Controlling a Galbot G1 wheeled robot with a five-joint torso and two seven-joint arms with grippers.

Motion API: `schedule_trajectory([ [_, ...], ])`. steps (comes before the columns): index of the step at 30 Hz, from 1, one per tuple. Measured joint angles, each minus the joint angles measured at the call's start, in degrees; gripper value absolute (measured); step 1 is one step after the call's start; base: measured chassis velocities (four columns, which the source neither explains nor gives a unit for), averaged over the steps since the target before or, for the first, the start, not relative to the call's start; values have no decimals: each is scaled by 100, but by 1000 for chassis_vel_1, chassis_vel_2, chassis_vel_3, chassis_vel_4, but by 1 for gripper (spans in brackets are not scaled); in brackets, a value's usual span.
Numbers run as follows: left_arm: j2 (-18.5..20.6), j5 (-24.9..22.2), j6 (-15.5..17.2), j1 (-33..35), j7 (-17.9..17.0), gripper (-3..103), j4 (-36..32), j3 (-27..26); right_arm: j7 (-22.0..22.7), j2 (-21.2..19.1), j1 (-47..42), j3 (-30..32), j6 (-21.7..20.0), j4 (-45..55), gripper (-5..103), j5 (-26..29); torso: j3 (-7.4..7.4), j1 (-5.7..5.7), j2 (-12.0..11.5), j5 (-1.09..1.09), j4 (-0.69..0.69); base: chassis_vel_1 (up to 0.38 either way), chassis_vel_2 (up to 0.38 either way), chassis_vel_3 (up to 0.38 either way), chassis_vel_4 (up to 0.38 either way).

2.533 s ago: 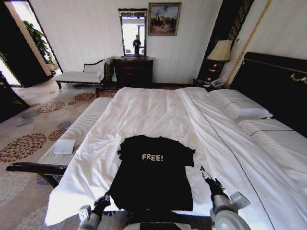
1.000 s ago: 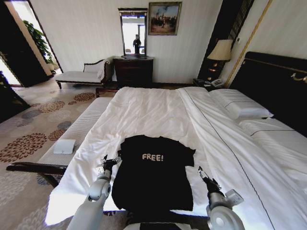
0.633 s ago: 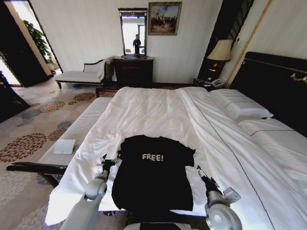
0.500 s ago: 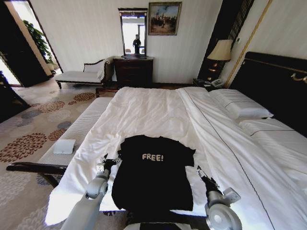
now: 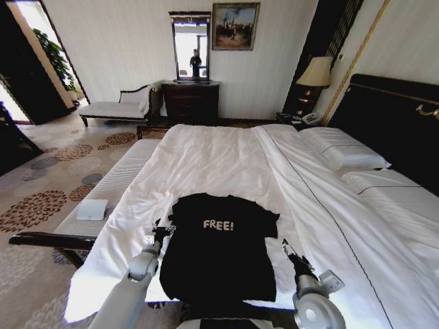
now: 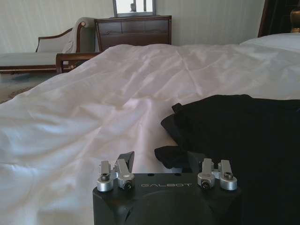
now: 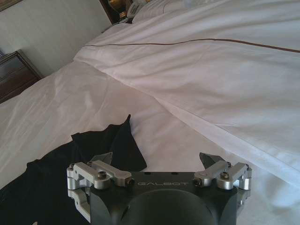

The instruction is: Fold the clothes on the bed.

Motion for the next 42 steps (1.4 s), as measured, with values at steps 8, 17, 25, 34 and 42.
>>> schedule_trajectory([
  [8, 1, -79, 11, -123, -27, 38, 101, 46, 0, 25, -16, 14, 4, -11, 100, -13, 0, 0, 0, 0, 0, 0, 0, 0, 0],
  [17, -35, -186, 19, -192, -100, 6, 137, 31, -1, 66, -76, 20, 13, -10, 100, -101, 0, 0, 0, 0, 0, 0, 0, 0, 0],
  [25, -70, -556, 39, -215, -143, 0, 96, -128, -3, 101, -89, 6, 18, -37, 100, -187, 0, 0, 1, 0, 0, 0, 0, 0, 0],
  [34, 27, -161, -113, 122, 111, 7, -147, -35, -9, 134, -96, -9, 22, -52, 100, -246, 0, 0, 2, 0, 1, 0, 0, 0, 0],
  [42, -50, -11, -127, 62, 114, 29, -14, 34, -13, 160, -135, -7, 36, -55, 100, -282, 0, 0, 1, 0, 0, 0, 0, 0, 0],
])
